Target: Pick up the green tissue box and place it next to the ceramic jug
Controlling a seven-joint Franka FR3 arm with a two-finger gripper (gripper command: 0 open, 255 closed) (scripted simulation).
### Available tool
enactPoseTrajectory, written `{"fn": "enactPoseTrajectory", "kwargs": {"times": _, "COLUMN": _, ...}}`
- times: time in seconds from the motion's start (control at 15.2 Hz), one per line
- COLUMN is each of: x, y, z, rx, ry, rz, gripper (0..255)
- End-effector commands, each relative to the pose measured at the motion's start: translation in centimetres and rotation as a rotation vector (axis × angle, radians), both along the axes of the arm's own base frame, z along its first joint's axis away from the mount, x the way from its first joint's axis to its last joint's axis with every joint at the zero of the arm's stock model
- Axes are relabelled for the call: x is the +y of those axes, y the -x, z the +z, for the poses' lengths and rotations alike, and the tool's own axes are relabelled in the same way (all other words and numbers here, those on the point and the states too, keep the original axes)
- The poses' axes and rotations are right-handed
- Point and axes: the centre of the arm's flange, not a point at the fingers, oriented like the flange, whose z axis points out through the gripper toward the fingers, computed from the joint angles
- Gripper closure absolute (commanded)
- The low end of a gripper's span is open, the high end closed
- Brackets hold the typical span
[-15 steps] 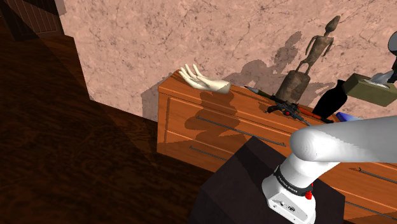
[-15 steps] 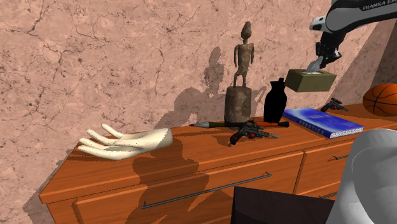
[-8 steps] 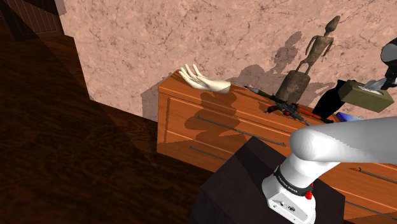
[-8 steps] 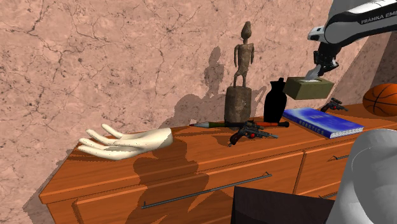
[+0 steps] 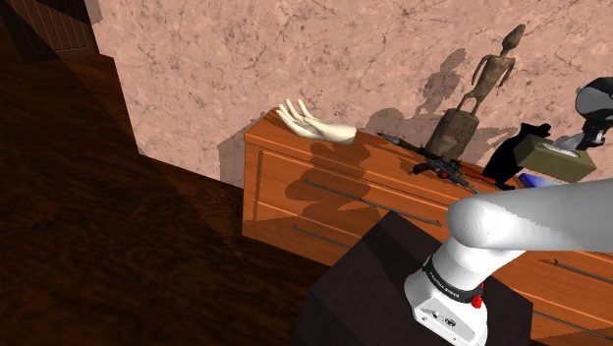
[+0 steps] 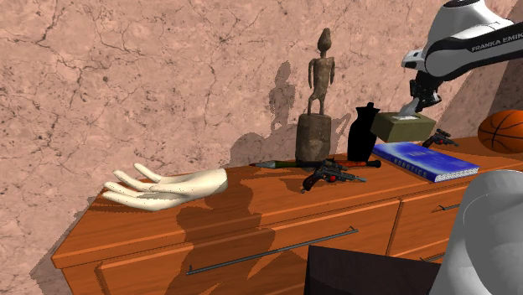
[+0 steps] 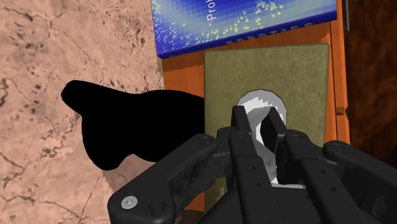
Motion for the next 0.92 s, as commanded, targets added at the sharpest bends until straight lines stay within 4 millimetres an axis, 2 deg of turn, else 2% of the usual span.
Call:
{"fn": "enactPoseTrajectory", "kwargs": {"times": 0.0, "x": 0.1, "y": 0.1, "z": -1.0, "rx": 0.0, "ry": 0.0, "rz": 0.0, "gripper": 255}}
{"fn": "enactPoseTrajectory", "kwargs": {"times": 0.86, "x": 0.1, "y": 0.1, "z": -7.9, "rx": 0.0, "ry": 0.0, "rz": 0.0, "gripper": 255}}
